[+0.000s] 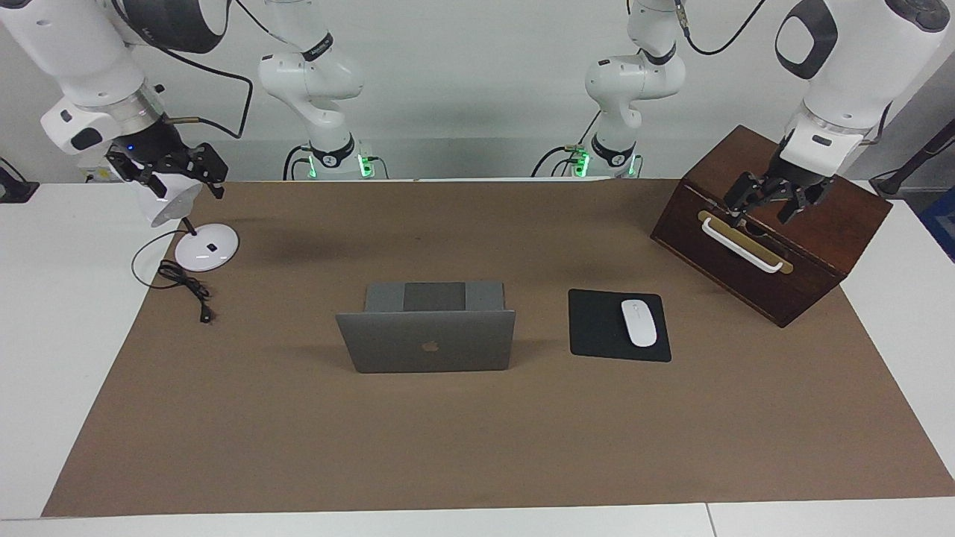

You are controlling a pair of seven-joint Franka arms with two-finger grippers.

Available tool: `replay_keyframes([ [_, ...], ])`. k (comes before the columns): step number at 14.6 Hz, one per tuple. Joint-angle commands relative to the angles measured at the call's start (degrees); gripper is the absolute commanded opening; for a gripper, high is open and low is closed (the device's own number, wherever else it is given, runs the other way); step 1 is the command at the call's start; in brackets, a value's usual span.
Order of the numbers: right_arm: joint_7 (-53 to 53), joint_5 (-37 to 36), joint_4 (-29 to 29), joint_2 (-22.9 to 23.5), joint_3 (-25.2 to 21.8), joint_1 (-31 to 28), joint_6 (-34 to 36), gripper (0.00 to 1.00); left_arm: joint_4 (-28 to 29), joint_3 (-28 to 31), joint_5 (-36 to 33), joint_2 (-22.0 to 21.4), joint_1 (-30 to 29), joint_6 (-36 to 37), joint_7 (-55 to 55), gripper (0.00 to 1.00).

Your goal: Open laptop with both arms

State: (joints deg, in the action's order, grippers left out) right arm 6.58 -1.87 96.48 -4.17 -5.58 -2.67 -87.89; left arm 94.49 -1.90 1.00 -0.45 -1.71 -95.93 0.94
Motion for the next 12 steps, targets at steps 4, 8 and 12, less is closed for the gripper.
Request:
replay_keyframes([
  [4,-1.13,1.26,0.38,-0.4,0.39,-0.5,-1.49,1.0,2.19,0.58,-1.26,-2.1,0.74,0.92,0.29,1.0],
  [8,-1.13,1.26,0.38,-0.49,0.39,-0.41,-1.58,1.0,2.1,0.58,-1.26,-2.1,0.39,1.09,0.03,1.0],
  [12,-1.05,1.17,1.08,-0.84,0.39,-0.41,-2.72,1.0,2.19,0.58,-1.26,-2.1,0.21,1.09,-0.06,1.0],
])
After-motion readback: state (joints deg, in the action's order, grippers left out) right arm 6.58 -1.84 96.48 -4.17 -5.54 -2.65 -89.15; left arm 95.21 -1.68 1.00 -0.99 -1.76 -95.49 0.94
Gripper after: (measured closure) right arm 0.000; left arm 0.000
